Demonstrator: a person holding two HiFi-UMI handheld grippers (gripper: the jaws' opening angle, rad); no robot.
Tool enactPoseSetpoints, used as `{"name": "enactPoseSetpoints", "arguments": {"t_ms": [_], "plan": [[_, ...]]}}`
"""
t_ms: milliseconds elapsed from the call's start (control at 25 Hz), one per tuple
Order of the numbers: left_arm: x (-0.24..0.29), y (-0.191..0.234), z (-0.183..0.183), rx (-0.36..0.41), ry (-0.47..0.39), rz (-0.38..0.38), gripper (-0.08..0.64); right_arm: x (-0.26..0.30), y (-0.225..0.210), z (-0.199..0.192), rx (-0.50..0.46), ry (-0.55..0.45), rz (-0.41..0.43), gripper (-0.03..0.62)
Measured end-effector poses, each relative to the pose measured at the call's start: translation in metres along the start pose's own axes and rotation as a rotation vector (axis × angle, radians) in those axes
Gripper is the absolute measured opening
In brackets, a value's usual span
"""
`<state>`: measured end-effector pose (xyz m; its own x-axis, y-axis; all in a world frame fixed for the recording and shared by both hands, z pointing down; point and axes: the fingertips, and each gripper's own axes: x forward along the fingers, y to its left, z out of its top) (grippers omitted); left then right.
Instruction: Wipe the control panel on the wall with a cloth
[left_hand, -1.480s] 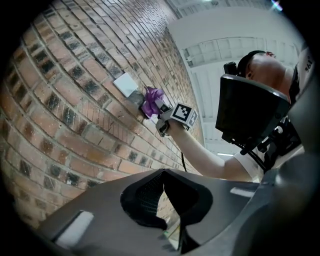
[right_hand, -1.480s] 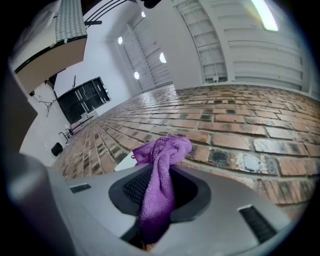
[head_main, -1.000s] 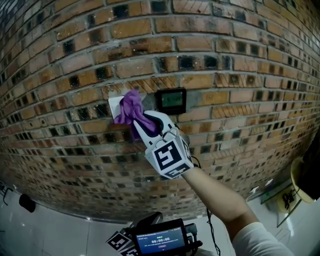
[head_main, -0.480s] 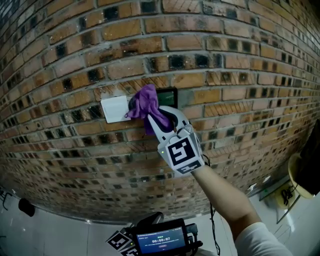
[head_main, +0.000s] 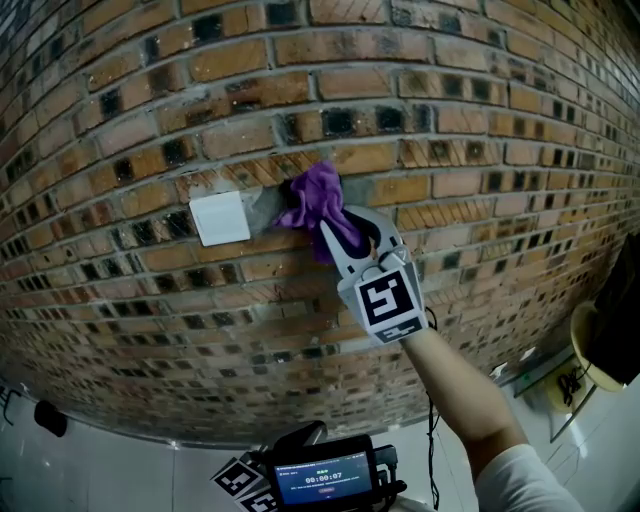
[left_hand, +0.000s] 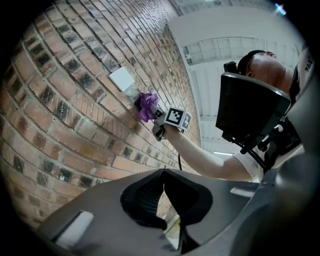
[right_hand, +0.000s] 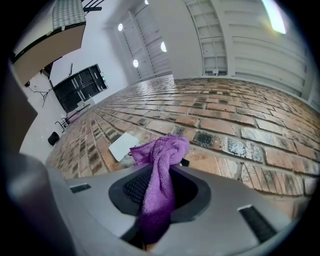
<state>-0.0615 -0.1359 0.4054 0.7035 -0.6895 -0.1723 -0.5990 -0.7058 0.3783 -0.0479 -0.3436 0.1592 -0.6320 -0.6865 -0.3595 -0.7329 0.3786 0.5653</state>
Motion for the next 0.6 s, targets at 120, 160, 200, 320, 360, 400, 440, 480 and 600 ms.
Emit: {"name": "enactPoseSetpoints", "arguments": {"t_ms": [120, 160, 200, 320, 360, 400, 440, 480, 600], "plan": [[0.002, -0.001, -0.002, -0.003, 0.004, -0.005, -0.011, -0.007, -0.012, -0.005, 0.000, 0.013, -0.023, 0.097], [0.002, -0.002, -0.002, -0.004, 0.006, -0.007, -0.011, -0.009, -0.015, -0.007, 0.000, 0.018, -0.029, 0.097], [0.003, -0.003, -0.002, -0.005, 0.009, -0.009, -0.011, -0.011, -0.018, -0.008, 0.000, 0.022, -0.034, 0.097], [0.005, -0.005, -0.002, -0.005, 0.013, -0.015, -0.011, -0.016, -0.027, -0.013, 0.002, 0.033, -0.052, 0.097], [0.005, -0.005, -0.002, -0.006, 0.014, -0.017, -0.011, -0.018, -0.029, -0.015, 0.000, 0.037, -0.058, 0.097], [0.006, -0.005, -0.003, -0.007, 0.014, -0.018, -0.011, -0.020, -0.032, -0.017, -0.002, 0.042, -0.065, 0.097], [0.006, -0.005, -0.003, -0.007, 0.015, -0.019, -0.011, -0.022, -0.035, -0.019, -0.004, 0.047, -0.071, 0.097], [0.006, -0.005, -0.003, -0.007, 0.015, -0.020, -0.011, -0.024, -0.038, -0.021, -0.005, 0.052, -0.078, 0.097], [0.006, -0.006, -0.004, -0.006, 0.015, -0.022, -0.011, -0.032, -0.048, -0.024, -0.006, 0.062, -0.099, 0.097]]}}
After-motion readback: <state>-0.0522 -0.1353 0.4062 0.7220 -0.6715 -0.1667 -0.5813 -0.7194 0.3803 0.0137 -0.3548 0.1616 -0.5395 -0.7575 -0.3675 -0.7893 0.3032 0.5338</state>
